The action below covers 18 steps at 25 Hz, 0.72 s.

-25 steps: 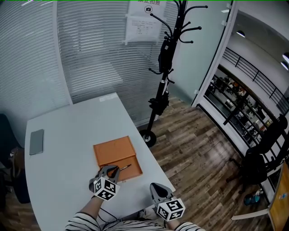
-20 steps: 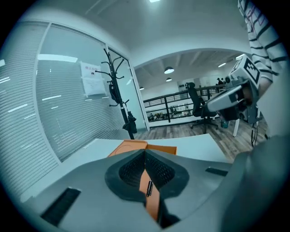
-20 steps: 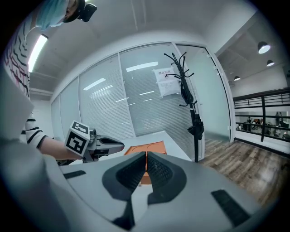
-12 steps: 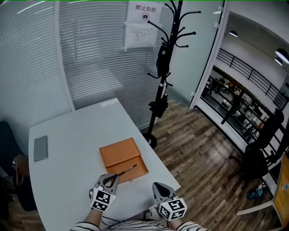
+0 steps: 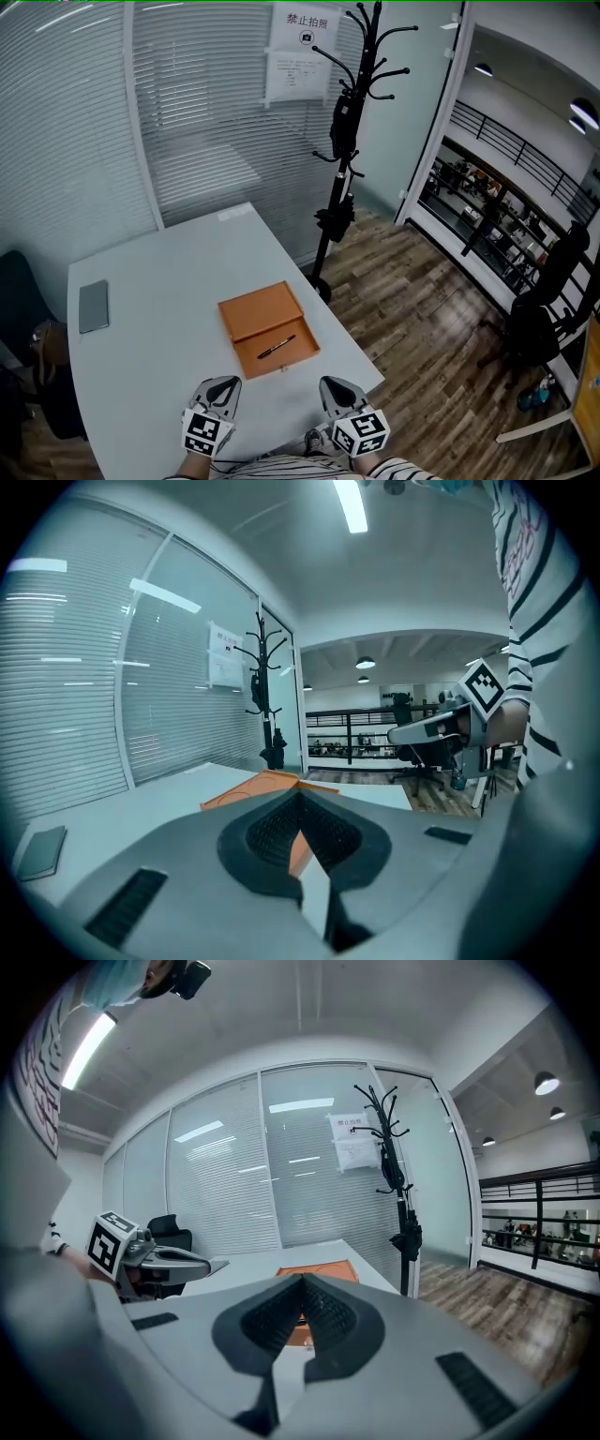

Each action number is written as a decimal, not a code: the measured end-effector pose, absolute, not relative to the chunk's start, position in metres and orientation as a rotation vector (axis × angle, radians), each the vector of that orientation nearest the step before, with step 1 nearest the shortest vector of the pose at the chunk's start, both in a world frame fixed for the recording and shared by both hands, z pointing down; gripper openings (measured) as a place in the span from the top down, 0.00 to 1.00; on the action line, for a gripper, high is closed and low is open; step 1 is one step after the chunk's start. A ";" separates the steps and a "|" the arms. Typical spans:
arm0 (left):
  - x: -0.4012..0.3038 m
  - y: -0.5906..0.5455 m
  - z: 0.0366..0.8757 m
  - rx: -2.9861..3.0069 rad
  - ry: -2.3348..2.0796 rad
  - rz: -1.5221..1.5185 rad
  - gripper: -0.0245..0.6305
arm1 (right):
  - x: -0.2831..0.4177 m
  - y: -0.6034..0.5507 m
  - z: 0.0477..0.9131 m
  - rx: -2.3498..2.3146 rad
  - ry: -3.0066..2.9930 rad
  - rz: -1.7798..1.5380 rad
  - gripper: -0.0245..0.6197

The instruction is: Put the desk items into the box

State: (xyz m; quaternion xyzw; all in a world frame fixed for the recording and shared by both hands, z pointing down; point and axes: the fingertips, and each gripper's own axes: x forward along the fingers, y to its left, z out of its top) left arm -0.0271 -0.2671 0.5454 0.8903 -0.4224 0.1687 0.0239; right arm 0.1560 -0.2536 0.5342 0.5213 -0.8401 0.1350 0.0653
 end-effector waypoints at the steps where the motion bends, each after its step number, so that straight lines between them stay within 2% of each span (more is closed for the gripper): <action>1: -0.031 -0.262 0.546 2.752 -1.309 0.525 0.93 | 0.152 -0.252 0.535 1.564 -2.536 0.399 0.92; 18: -0.068 -0.233 0.543 2.700 -1.388 0.444 0.93 | 0.110 -0.245 0.544 1.495 -2.569 0.391 0.92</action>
